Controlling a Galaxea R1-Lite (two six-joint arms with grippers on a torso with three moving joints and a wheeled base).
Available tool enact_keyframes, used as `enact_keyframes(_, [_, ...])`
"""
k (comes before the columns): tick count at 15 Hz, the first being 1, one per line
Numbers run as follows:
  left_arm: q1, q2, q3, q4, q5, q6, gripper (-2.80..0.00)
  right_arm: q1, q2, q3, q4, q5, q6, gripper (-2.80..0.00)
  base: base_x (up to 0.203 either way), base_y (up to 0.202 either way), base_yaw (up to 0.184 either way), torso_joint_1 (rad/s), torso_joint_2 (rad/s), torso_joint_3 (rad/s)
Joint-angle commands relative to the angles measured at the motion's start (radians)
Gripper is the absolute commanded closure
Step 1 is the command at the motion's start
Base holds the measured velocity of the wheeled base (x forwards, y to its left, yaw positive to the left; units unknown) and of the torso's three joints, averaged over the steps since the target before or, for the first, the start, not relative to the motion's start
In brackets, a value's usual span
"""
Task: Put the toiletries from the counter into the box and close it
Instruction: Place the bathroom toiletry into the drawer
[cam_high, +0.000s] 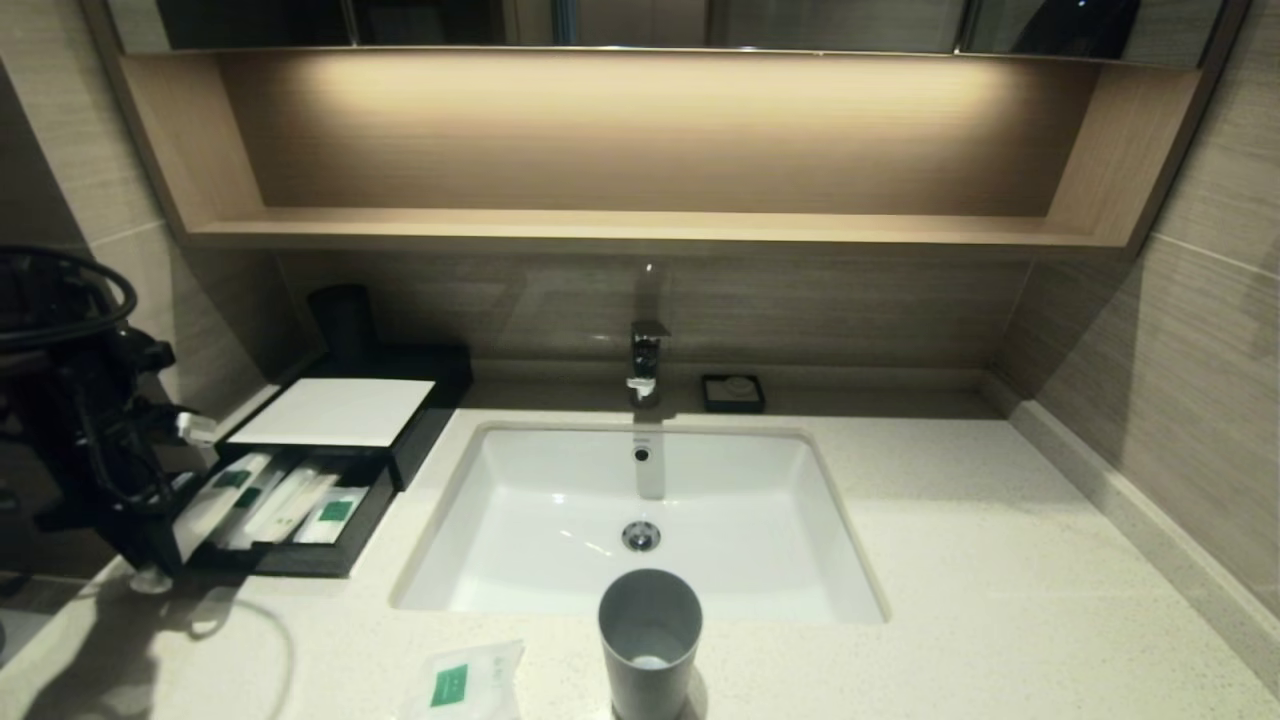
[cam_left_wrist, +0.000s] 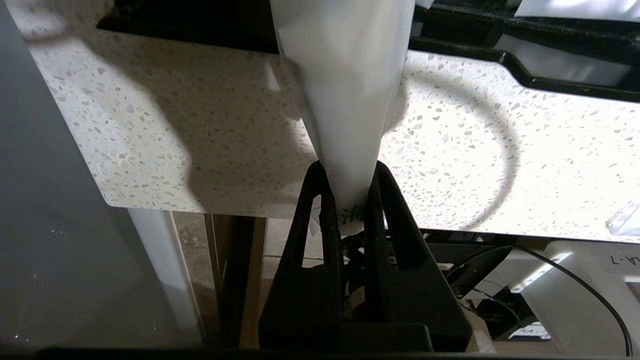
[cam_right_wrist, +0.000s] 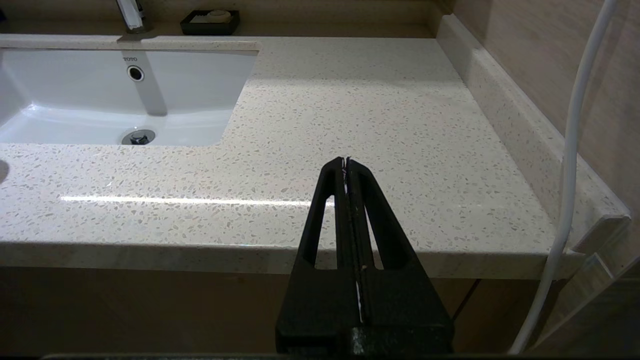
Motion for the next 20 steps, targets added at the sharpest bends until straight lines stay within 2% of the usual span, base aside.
enact_keyframes(1, [0.0,0.003,0.0,-0.012,0.0,0.004,0.0,0.0,0.001,0.002,0.0,0.0,0.0,0.0,0.0,0.0,0.0,0.0,0.0,0.0])
enact_keyframes(14, [-0.022,0.0,0.0,-0.048,-0.005,-0.009,0.0,0.0,0.001,0.002,-0.001,0.0,-0.001,0.0,0.0,0.0,0.0,0.0,0.0,0.0])
enact_keyframes(20, [-0.022,-0.047,0.0,0.04,-0.008,-0.01,0.0,0.0,0.001,0.002,0.0,0.0,0.0,0.0,0.0,0.0,0.0,0.0,0.0,0.0])
